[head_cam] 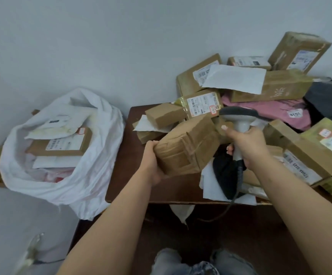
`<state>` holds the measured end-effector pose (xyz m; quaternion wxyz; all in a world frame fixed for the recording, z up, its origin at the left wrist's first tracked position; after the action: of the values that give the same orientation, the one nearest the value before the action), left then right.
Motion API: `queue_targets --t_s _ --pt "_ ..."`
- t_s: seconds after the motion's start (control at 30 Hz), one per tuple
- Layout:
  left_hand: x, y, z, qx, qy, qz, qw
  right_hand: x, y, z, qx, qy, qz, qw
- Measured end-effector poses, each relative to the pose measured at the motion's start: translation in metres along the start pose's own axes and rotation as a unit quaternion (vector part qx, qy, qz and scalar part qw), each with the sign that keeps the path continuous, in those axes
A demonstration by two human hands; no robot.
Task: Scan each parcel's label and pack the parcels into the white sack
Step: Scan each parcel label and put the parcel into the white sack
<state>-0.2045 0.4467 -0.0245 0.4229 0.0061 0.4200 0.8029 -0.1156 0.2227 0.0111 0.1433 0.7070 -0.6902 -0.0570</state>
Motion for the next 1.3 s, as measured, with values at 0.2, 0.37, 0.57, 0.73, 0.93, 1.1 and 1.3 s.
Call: queue_targets --t_s 0.2,0.37,0.57,0.73,0.93,1.1,1.3 --pt "0.040 0.001 0.023 -0.049 -0.009 0.026 0.998 -0.048 0.007 -0.011 0.013 0.020 -0.034 0.999" --pt "0.065 -0.005 0.058 -0.332 -0.200 0.088 0.918 -0.071 0.005 -0.001 -0.034 0.049 0.017 0.998" --pt "0.045 0.035 0.082 -0.473 -0.388 -0.089 0.786 -0.089 0.012 -0.001 -0.131 0.028 0.006 0.991" --pt "0.058 0.027 0.084 -0.377 -0.502 -0.190 0.755 -0.098 0.014 -0.013 -0.133 0.010 0.017 0.991" --pt "0.092 0.000 0.089 -0.211 -0.220 -0.161 0.939 -0.115 0.016 -0.036 -0.061 -0.040 -0.028 0.997" --pt "0.092 0.004 0.102 -0.166 -0.155 -0.214 0.950 -0.128 0.021 -0.052 -0.015 0.042 -0.018 0.999" --pt "0.089 0.009 0.133 -0.236 -0.162 -0.208 0.935 -0.130 0.018 -0.043 -0.049 0.031 0.004 0.998"
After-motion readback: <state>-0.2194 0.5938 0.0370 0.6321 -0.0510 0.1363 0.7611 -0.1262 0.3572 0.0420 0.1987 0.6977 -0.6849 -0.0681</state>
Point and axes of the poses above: each hand's wrist, its own y-axis away from the middle knuckle, its own x-axis out of the back of the hand, z = x × y, the point moved 5 cm from there along -y, towards the middle knuckle, and after that the axes turned 10 degrees about y, right-handed, at the moved point
